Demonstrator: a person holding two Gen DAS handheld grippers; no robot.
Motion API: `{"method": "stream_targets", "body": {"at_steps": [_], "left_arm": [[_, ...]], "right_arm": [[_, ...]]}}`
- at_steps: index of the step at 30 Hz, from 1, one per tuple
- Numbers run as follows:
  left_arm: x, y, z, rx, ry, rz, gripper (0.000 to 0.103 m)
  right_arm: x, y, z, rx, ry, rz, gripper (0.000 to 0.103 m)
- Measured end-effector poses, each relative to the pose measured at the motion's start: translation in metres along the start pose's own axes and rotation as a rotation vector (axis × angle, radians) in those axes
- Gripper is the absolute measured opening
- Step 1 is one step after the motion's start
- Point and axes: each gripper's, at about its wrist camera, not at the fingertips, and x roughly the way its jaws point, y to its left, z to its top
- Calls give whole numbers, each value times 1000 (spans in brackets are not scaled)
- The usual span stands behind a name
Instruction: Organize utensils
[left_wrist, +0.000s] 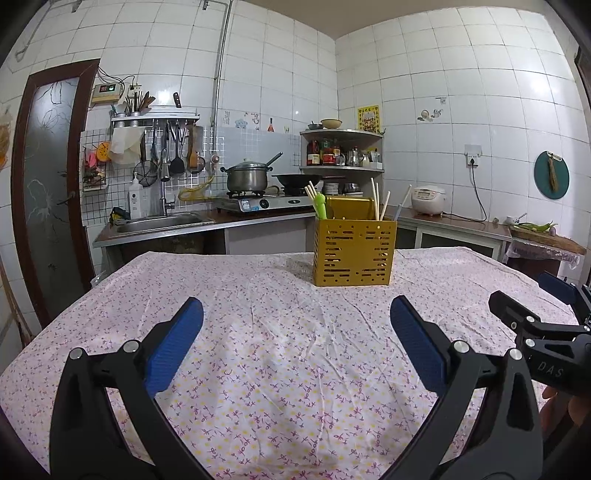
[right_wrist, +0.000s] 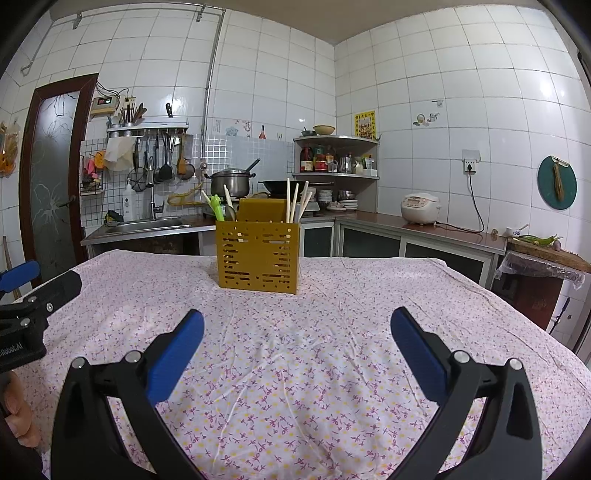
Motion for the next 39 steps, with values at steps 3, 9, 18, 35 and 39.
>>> {"method": "stream_targets", "body": {"at_steps": [3, 9, 18, 35, 39], "left_arm": [[0, 0, 0, 2, 0, 1, 98], [0, -2, 0, 5, -4, 2, 98], [-1, -2, -1, -1, -1, -5, 98], [-1, -2, 0, -10, 3, -3, 98], [-1, -1, 0, -11, 4, -2, 98]], "right_arm": [[0, 1, 0, -2, 2, 0, 99], [0, 0, 0, 0, 2, 0, 99], [1, -2, -1, -2, 4, 1, 99], [2, -4, -3, 0, 8, 2, 99], [2, -5, -3, -1, 10, 2, 99]]}}
